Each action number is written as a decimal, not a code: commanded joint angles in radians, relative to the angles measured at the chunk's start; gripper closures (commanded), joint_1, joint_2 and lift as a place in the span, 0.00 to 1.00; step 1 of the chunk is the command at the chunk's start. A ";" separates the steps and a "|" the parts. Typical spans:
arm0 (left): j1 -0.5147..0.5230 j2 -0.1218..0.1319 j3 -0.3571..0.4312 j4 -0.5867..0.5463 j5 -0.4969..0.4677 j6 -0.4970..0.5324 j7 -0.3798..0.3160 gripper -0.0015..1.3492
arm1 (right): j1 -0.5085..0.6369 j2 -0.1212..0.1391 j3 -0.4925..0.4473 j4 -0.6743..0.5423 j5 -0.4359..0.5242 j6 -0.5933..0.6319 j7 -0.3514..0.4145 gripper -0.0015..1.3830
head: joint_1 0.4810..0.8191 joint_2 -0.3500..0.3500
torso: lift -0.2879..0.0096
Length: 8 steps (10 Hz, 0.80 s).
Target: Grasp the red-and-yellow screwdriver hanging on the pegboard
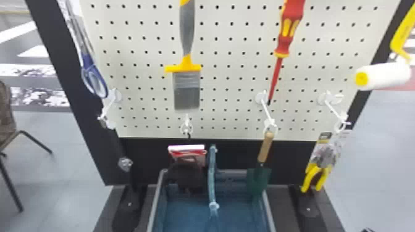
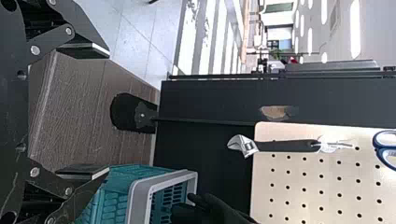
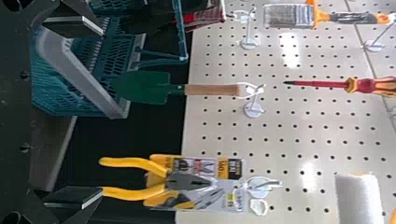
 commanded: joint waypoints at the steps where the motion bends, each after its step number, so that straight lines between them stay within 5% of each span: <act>1: 0.000 0.000 0.000 0.001 0.000 0.000 0.000 0.30 | -0.027 0.000 0.000 -0.021 -0.001 -0.003 0.013 0.08 | 0.20 0.50 | 0.63; 8: -0.006 0.006 0.000 -0.002 0.000 0.002 0.000 0.30 | -0.154 -0.005 0.002 -0.313 0.022 0.227 0.139 0.07 | 0.20 0.50 | 0.63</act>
